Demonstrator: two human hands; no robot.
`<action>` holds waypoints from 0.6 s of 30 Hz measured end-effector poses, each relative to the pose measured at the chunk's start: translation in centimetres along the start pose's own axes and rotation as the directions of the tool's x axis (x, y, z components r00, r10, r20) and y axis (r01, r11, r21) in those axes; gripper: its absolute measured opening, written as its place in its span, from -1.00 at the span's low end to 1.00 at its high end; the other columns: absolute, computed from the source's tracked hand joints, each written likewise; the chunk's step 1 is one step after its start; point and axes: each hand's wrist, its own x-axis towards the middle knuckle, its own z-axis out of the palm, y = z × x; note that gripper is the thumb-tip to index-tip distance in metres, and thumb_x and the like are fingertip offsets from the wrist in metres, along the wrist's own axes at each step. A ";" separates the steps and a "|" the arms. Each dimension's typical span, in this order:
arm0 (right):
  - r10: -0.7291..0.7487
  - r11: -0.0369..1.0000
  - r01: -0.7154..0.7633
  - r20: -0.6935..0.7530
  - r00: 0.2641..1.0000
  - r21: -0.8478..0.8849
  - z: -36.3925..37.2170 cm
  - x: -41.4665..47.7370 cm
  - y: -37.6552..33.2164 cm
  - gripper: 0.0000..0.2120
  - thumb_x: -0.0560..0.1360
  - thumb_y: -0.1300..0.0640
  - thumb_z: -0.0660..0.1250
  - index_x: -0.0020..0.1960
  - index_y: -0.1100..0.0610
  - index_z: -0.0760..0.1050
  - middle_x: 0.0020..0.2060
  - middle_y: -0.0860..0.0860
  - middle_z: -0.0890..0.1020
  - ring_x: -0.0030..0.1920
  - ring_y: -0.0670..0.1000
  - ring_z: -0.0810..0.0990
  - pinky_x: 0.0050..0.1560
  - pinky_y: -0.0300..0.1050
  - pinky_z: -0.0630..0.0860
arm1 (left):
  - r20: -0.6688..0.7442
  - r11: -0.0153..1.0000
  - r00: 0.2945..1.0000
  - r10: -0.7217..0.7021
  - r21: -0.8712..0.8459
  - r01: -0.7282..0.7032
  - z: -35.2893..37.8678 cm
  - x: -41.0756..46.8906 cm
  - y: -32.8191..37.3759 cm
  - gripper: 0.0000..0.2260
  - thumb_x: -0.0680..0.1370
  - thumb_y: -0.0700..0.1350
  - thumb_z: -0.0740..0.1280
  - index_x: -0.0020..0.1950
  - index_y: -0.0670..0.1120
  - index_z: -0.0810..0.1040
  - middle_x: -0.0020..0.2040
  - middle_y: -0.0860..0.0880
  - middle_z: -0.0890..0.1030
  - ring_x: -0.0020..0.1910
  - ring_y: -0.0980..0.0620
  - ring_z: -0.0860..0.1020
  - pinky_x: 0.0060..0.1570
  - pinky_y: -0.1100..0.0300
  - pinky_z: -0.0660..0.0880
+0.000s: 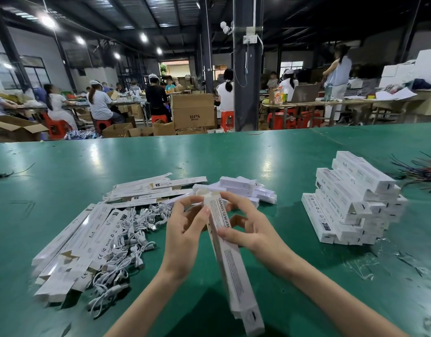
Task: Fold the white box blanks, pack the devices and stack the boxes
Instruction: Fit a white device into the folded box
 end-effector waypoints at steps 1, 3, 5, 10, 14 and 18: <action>0.014 0.999 -0.014 0.001 1.000 0.031 0.0 0.0 0.1 -0.42 0.37 0.14 0.43 0.34 -0.16 0.39 0.11 0.00 0.45 0.02 0.09 0.53 0.13 0.09 0.55 | 0.016 1.000 1.000 -0.010 0.012 0.010 0.0 0.0 -0.1 -0.74 0.47 -0.12 0.33 0.13 -0.16 0.45 -0.01 -0.17 0.68 0.01 -0.16 0.64 0.04 0.01 0.58; 0.037 0.994 -0.038 0.011 0.999 0.104 0.1 0.0 0.3 -0.44 0.34 0.18 0.46 0.27 -0.19 0.45 0.07 0.00 0.44 -0.03 0.09 0.52 0.02 0.05 0.59 | 0.039 0.999 0.999 -0.024 0.033 0.023 0.1 -0.2 -0.2 -0.74 0.47 -0.12 0.34 0.12 -0.16 0.47 -0.01 -0.14 0.69 0.00 -0.09 0.66 0.00 0.10 0.59; 0.074 0.984 -0.076 0.021 0.997 0.158 0.2 0.1 0.5 -0.47 0.30 0.21 0.48 0.16 -0.23 0.50 0.05 0.04 0.44 -0.09 0.06 0.52 -0.15 -0.01 0.58 | 0.055 0.998 0.998 -0.041 0.055 0.038 0.1 -0.2 -0.3 -0.77 0.47 -0.12 0.36 0.09 -0.15 0.49 -0.04 -0.11 0.69 -0.04 -0.03 0.66 -0.05 0.17 0.59; 0.175 0.954 -0.183 0.054 0.983 0.238 0.1 0.2 0.6 -0.55 0.27 0.26 0.50 0.06 -0.11 0.52 -0.08 0.01 0.55 -0.17 0.03 0.60 -0.31 -0.09 0.54 | 0.148 0.993 0.982 -0.116 0.051 0.109 0.0 -0.3 -0.3 -0.77 0.48 -0.17 0.32 0.10 -0.21 0.46 0.00 -0.21 0.68 0.01 -0.17 0.64 0.03 0.03 0.58; 0.204 0.951 -0.206 0.034 0.978 0.230 -0.1 0.2 0.6 -0.55 0.25 0.28 0.52 0.08 0.08 0.49 -0.10 0.07 0.56 -0.20 0.03 0.63 -0.30 -0.05 0.57 | 0.203 0.988 0.967 -0.155 0.060 0.145 0.0 -0.3 0.0 -0.78 0.48 -0.17 0.27 0.08 -0.22 0.45 -0.01 -0.27 0.66 -0.01 -0.21 0.62 0.04 -0.02 0.56; 0.180 0.961 -0.175 0.000 0.984 0.215 -0.1 0.1 0.4 -0.54 0.23 0.27 0.53 0.08 0.12 0.49 -0.11 0.09 0.58 -0.22 -0.01 0.62 -0.35 -0.11 0.56 | 0.234 0.987 0.959 -0.159 0.074 0.146 0.0 -0.4 0.1 -0.80 0.47 -0.14 0.27 0.07 -0.15 0.45 -0.06 -0.20 0.65 -0.07 -0.11 0.59 -0.03 0.10 0.55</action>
